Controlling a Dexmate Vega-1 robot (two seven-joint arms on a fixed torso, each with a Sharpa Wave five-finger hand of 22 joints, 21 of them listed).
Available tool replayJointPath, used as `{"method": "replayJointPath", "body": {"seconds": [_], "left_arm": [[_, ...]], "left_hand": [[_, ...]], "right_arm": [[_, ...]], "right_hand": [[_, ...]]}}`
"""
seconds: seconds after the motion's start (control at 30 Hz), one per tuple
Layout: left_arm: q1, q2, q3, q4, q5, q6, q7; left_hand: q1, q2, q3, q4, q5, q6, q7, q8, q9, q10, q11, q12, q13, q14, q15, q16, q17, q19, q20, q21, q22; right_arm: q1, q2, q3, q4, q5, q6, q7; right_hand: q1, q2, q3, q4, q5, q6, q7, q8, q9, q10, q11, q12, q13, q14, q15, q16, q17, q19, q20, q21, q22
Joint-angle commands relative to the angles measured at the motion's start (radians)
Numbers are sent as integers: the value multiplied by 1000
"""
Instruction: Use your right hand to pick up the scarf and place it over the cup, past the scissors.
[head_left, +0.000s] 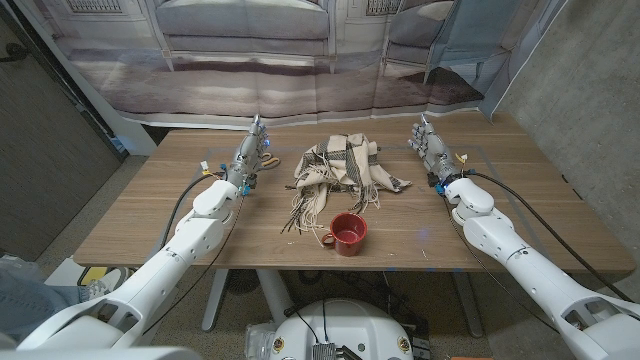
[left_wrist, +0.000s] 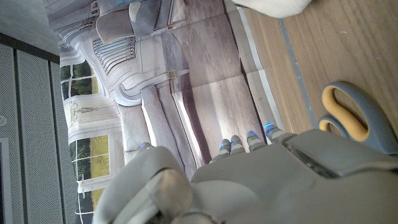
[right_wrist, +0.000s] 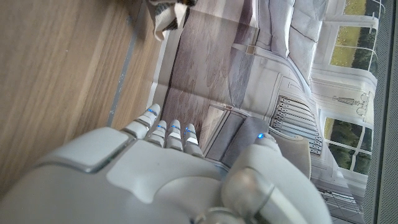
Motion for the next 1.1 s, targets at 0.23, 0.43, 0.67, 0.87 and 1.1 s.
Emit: {"method": "replayJointPath", "body": {"seconds": [0.23,0.43,0.67,0.87,1.1], "left_arm": [[4,-84,-116,-9,126,112,-89],[24,-87,-147,-43,152,142,-75],[37,-99,-165,-57,164,132,-86],[43,-104,-172,-62,173,109,-95],[50,-105,-177,-55,189,46,-101]], "left_hand": [[13,4,-3,3,8,-93,4,2,5,-121,4,6,2,-156,6,2,3,-167,3,3,4],[14,6,-4,2,9,-93,8,1,5,-116,7,7,2,-151,7,3,3,-162,5,3,4],[15,8,-6,0,11,-86,10,3,5,-110,9,9,1,-143,8,5,2,-156,7,4,4],[18,10,-9,-3,13,-69,8,9,5,-91,8,15,1,-123,5,10,2,-142,6,7,3],[26,13,-13,-9,17,-39,3,17,5,-57,-1,26,1,-90,0,17,1,-117,10,12,3]], "right_arm": [[-8,0,4,-20,-6,7,-11],[1,5,2,-6,-9,18,-2],[16,24,-3,12,-18,48,2],[18,34,-6,13,-30,73,-1],[17,31,-11,-1,-38,74,1]], "right_hand": [[12,3,-2,3,6,3,7,6,3,6,9,9,3,1,0,5,4,9,-1,5,3],[14,4,-2,2,6,6,7,7,3,11,8,11,3,6,-2,6,4,15,-1,6,3],[19,6,-1,-1,6,18,5,11,3,24,8,16,3,19,-7,9,4,23,-1,8,3],[25,9,1,-5,7,39,5,18,3,37,7,20,3,27,-6,9,3,26,-1,8,3],[29,11,2,-7,7,41,3,17,3,45,5,23,3,36,-8,10,3,32,0,9,3]]}}
